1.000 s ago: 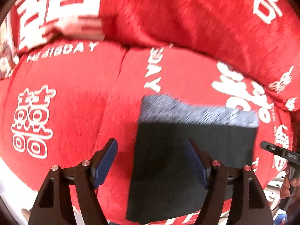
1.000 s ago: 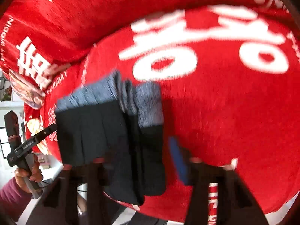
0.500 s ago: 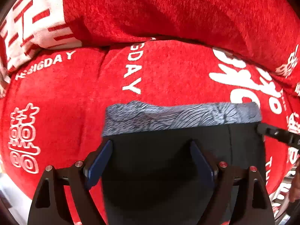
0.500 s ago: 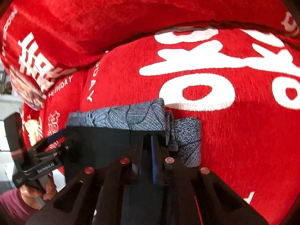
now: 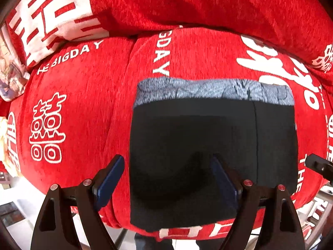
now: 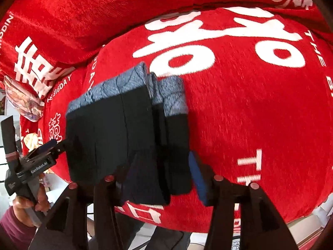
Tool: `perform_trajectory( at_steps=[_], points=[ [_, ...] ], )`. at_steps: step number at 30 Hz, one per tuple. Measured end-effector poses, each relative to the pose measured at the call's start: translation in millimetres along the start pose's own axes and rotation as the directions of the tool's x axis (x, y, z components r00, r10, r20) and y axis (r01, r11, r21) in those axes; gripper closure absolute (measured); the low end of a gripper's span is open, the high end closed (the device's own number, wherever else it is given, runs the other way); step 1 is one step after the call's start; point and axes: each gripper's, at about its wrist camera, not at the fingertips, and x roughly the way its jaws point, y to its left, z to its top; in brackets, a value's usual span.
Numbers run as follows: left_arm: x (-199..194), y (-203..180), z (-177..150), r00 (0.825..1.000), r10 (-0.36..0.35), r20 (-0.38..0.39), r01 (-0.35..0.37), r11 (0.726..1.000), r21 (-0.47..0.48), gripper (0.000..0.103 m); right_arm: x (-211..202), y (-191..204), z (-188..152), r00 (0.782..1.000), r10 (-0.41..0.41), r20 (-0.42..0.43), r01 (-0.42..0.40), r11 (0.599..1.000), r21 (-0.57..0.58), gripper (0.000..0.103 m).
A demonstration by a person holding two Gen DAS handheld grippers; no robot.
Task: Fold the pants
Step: 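Release the folded trousers and lift both grippers away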
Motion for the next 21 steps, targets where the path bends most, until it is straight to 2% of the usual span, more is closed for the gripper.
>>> perform_trajectory(
  at_steps=[1, 6, 9, 12, 15, 17, 18, 21],
  points=[
    [0.2, -0.8, -2.6, 1.0, 0.004, -0.002, -0.004, 1.0, -0.004, 0.0, 0.3, 0.4, -2.8, 1.0, 0.001, -0.003, -0.001, 1.0, 0.005, 0.049],
    [-3.8, -5.5, -10.7, 1.0, -0.003, 0.007, 0.003, 1.0, 0.009, 0.0, 3.6, 9.4, -10.9, 1.0, -0.004, -0.006, 0.004, 1.0, 0.004, 0.046],
    [-3.9, -6.5, -15.9, 1.0, 0.005, 0.013, -0.005, 1.0, 0.023, 0.0, 3.8, 20.2, -16.2, 1.0, -0.016, 0.0, 0.016, 1.0, -0.021, 0.036],
    [-1.4, -6.6, -21.2, 1.0, 0.005, 0.003, -0.005, 0.999, 0.034, 0.0, 3.8, 31.8, -23.0, 0.999, -0.045, 0.014, 0.046, 0.998, -0.05, 0.032],
    [-2.9, -2.6, -29.9, 1.0, 0.006, 0.0, -0.006, 0.999, 0.037, 0.0, 4.0, 41.9, -32.1, 0.998, -0.064, 0.023, 0.065, 0.996, -0.056, 0.022],
    [-6.9, 2.8, -37.0, 1.0, -0.003, 0.003, 0.003, 1.0, 0.029, 0.0, 4.3, 49.1, -39.0, 0.996, -0.082, 0.034, 0.084, 0.994, -0.068, 0.021],
    [-8.2, 5.3, -40.1, 1.0, -0.007, 0.0, 0.007, 1.0, 0.026, 0.0, 3.8, 53.9, -43.2, 0.993, -0.105, 0.047, 0.109, 0.991, -0.08, 0.019],
    [-13.6, 13.6, -50.5, 1.0, -0.015, -0.006, 0.015, 1.0, 0.022, 0.0, -1.0, 66.0, -54.4, 0.985, -0.147, 0.096, 0.157, 0.982, -0.107, 0.0]
  ],
)
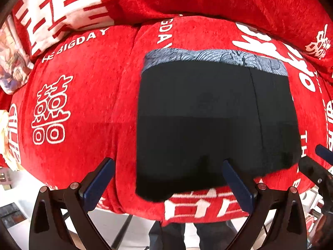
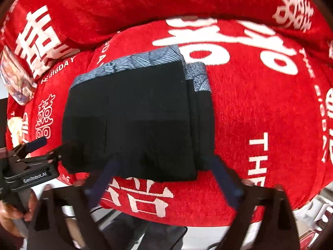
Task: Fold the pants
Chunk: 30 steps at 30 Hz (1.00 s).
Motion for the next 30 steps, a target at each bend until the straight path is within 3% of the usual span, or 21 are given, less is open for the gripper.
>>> perform_trajectory(
  at_steps=[9, 15, 22, 30],
  points=[
    [-21.8, 23.9, -28.2, 1.0, -0.006, 0.003, 0.006, 1.0, 0.009, 0.0, -10.8, 17.9, -26.3, 0.999, -0.018, -0.039, 0.021, 0.997, 0.072, 0.0],
    [-39.0, 32.4, -43.7, 0.999, -0.024, -0.02, 0.026, 0.998, 0.059, 0.0, -26.7, 25.1, -44.4, 0.998, -0.04, -0.053, 0.045, 0.993, 0.105, 0.0],
    [-68.7, 35.9, -56.6, 1.0, -0.029, 0.01, 0.028, 0.992, 0.125, 0.0, -43.9, 40.0, -70.2, 0.994, -0.077, -0.081, 0.085, 0.991, 0.106, 0.0],
    [-100.4, 30.8, -62.0, 0.997, -0.034, 0.068, 0.022, 0.984, 0.176, 0.0, -83.9, 52.9, -83.6, 0.993, -0.119, -0.027, 0.121, 0.985, 0.123, 0.0]
  ],
)
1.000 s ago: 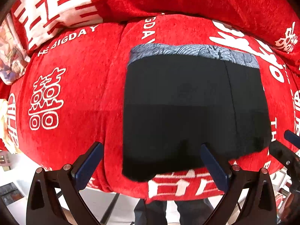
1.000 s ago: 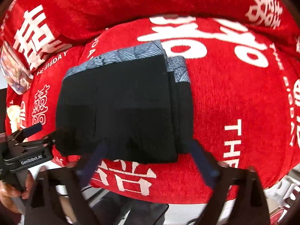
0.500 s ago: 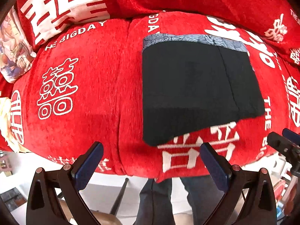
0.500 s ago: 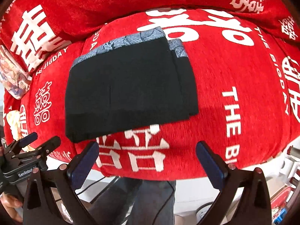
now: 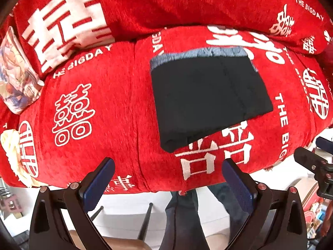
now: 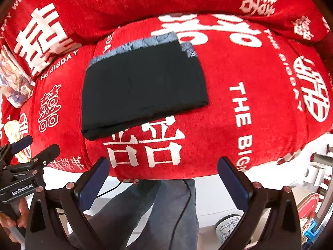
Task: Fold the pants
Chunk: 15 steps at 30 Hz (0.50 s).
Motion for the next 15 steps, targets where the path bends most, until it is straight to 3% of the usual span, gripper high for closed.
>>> perform_trajectory(
  at_steps=[7, 15],
  points=[
    [-34.0, -3.1, 4.1, 0.997, 0.01, 0.081, -0.009, 1.0, -0.01, 0.0, -35.3, -5.4, 1.9, 0.998, -0.015, 0.056, 0.014, 1.0, 0.011, 0.0],
    [-54.0, -15.1, 14.0, 0.992, 0.034, 0.118, -0.023, 0.996, -0.091, 0.0, -87.0, -11.8, 32.7, 0.991, 0.017, 0.136, -0.004, 0.996, -0.091, 0.0]
  ],
)
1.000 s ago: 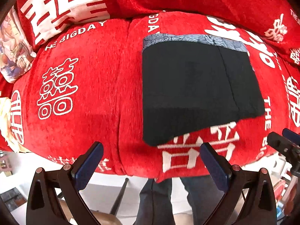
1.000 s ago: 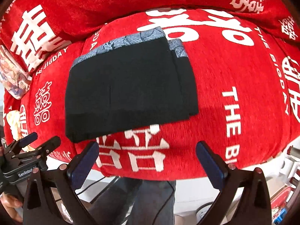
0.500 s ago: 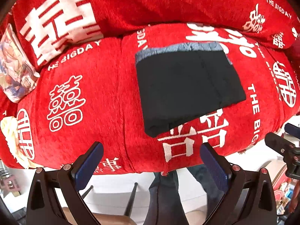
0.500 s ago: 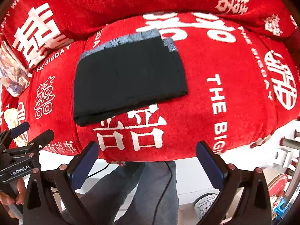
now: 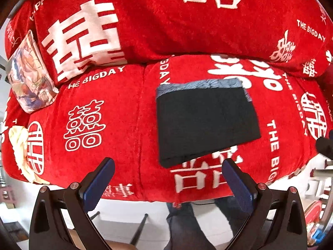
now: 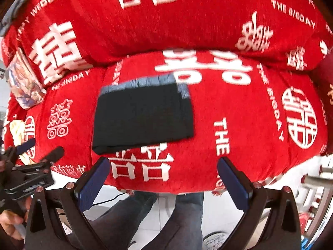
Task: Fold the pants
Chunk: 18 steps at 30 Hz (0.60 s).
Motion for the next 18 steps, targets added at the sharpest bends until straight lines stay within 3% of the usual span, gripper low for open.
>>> perform_trajectory(
  at_steps=[3, 8, 18],
  points=[
    [-13.2, -13.2, 5.8, 0.999, 0.009, 0.032, -0.009, 1.0, 0.001, 0.0, -13.6, -11.1, 10.7, 0.999, 0.033, 0.027, -0.033, 0.999, 0.025, 0.0],
    [-29.5, -23.7, 12.3, 0.998, 0.028, 0.064, -0.027, 0.999, -0.019, 0.0, -15.4, -15.5, 16.7, 0.998, -0.017, 0.061, 0.015, 1.0, 0.024, 0.0],
    [-30.1, -19.0, 11.4, 0.995, 0.083, 0.051, -0.079, 0.994, -0.075, 0.0, -10.5, -9.7, 25.3, 0.996, -0.056, 0.068, 0.059, 0.998, -0.039, 0.0]
  ],
)
